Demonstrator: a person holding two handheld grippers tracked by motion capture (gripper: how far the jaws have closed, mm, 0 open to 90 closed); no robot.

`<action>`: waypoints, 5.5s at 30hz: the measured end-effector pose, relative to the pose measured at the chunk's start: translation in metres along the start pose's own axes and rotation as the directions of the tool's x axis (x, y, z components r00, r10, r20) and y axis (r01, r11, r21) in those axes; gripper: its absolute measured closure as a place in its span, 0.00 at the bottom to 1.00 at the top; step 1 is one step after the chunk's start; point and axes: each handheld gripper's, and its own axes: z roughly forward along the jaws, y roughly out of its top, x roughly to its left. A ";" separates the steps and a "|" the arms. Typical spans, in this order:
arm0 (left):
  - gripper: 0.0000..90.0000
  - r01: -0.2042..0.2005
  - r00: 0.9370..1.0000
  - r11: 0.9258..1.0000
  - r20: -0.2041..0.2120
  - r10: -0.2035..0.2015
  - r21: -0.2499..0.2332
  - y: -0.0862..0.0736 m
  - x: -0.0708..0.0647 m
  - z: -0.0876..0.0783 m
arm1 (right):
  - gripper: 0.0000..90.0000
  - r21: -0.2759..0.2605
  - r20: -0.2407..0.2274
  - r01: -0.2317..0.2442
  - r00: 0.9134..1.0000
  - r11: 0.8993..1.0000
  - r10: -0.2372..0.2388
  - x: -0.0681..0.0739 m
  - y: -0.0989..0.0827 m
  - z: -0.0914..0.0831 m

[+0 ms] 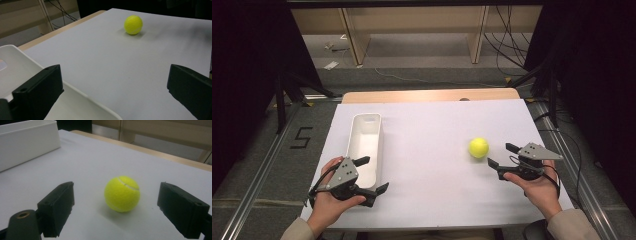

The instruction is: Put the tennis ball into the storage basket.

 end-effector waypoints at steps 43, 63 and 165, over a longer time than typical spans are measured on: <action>0.00 -0.009 1.000 1.000 -0.008 0.009 -0.003 0.000 -0.001 -0.003 | 0.08 0.158 0.016 0.018 1.000 0.987 -0.021 -0.016 0.007 0.077; 0.00 -0.009 1.000 1.000 -0.005 0.009 -0.005 0.000 -0.001 -0.003 | 0.13 0.235 0.006 0.005 1.000 0.972 -0.006 -0.020 0.000 0.104; 0.00 -0.004 1.000 1.000 0.009 0.004 0.000 -0.001 -0.002 -0.002 | 0.30 0.113 -0.061 -0.001 0.998 0.994 0.008 -0.006 0.026 0.100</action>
